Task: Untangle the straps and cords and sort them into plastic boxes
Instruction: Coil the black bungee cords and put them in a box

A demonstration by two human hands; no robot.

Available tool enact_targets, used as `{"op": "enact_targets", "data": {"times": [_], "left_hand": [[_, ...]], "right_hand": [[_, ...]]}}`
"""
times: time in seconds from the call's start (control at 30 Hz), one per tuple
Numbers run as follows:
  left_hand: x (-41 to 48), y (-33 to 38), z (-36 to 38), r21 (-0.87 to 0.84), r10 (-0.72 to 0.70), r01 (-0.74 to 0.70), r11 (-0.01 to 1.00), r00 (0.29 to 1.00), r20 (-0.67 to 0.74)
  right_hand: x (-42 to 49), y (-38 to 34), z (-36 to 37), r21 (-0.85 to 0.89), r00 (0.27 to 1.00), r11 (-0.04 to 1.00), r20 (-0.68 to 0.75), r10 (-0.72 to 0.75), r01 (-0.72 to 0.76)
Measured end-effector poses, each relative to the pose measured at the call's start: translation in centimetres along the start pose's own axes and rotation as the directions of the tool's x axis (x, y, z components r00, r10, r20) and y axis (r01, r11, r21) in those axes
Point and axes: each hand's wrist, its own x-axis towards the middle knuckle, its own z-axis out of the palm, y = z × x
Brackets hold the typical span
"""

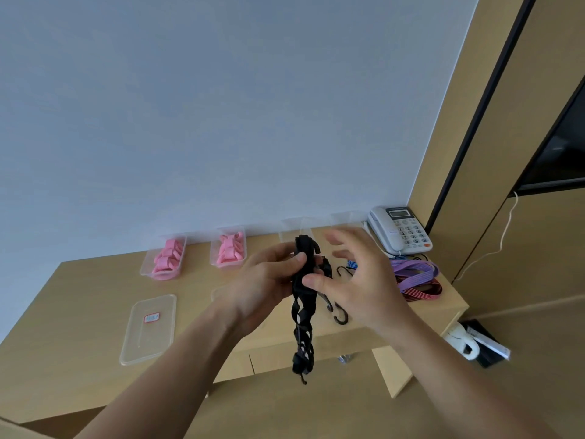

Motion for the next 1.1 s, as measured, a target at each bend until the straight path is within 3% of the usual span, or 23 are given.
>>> {"op": "enact_targets", "data": {"times": [0.07, 0.13, 0.27, 0.33, 0.43, 0.5, 0.57, 0.7, 0.87, 1.0, 1.1], "left_hand": [[-0.1, 0.2, 0.1, -0.018, -0.013, 0.013, 1.0, 1.0, -0.001], [-0.3, 0.2, 0.2, -0.022, -0.034, 0.034, 0.999, 0.999, 0.002], [-0.4, -0.2, 0.6, -0.016, -0.057, 0.057, 0.998, 0.998, 0.015], [-0.5, -0.4, 0.7, 0.084, -0.05, 0.047, 0.995, 0.998, 0.037], [-0.7, -1.2, 0.7, 0.252, -0.047, 0.031, 0.967, 0.997, 0.059], [-0.6, -1.9, 0.7, 0.193, -0.129, 0.124, 0.973, 0.992, 0.014], [-0.6, -2.4, 0.8, 0.111, -0.211, 0.21, 0.971, 0.978, -0.005], [-0.7, -3.0, 0.9, 0.104, -0.274, 0.274, 0.956, 0.962, -0.021], [-0.7, -2.7, 1.4, 0.068, -0.348, 0.355, 0.932, 0.933, -0.096], [-0.5, -2.2, 2.1, -0.085, -0.319, 0.31, 0.947, 0.941, -0.116], [0.0, -1.9, 2.4, -0.152, -0.27, 0.246, 0.957, 0.949, -0.165]], "right_hand": [[0.8, 0.1, -0.7, 0.099, 0.946, 0.971, 0.265, 0.185, -0.218], [1.3, 0.3, -1.1, 0.21, 0.887, 0.93, 0.419, 0.194, -0.303], [1.3, 0.4, -1.2, 0.278, 0.931, 0.933, 0.342, 0.128, -0.23], [1.3, 0.6, -1.1, 0.313, 0.949, 0.923, 0.287, 0.13, -0.222], [1.7, 0.6, -1.3, 0.456, 0.949, 0.843, 0.257, 0.182, -0.285], [1.8, 0.6, -1.5, 0.509, 0.944, 0.803, 0.265, 0.195, -0.309], [1.9, 0.6, -1.7, 0.469, 0.951, 0.834, 0.242, 0.194, -0.289], [2.0, 1.0, -2.1, 0.407, 0.972, 0.888, 0.177, 0.152, -0.213], [1.7, 0.9, -1.7, 0.094, 0.993, 0.995, 0.112, 0.022, -0.032], [0.8, 1.0, -0.8, -0.185, 0.974, 0.957, 0.027, -0.223, 0.224], [0.2, 1.2, -0.4, -0.266, 0.94, 0.902, 0.051, -0.338, 0.34]]}}
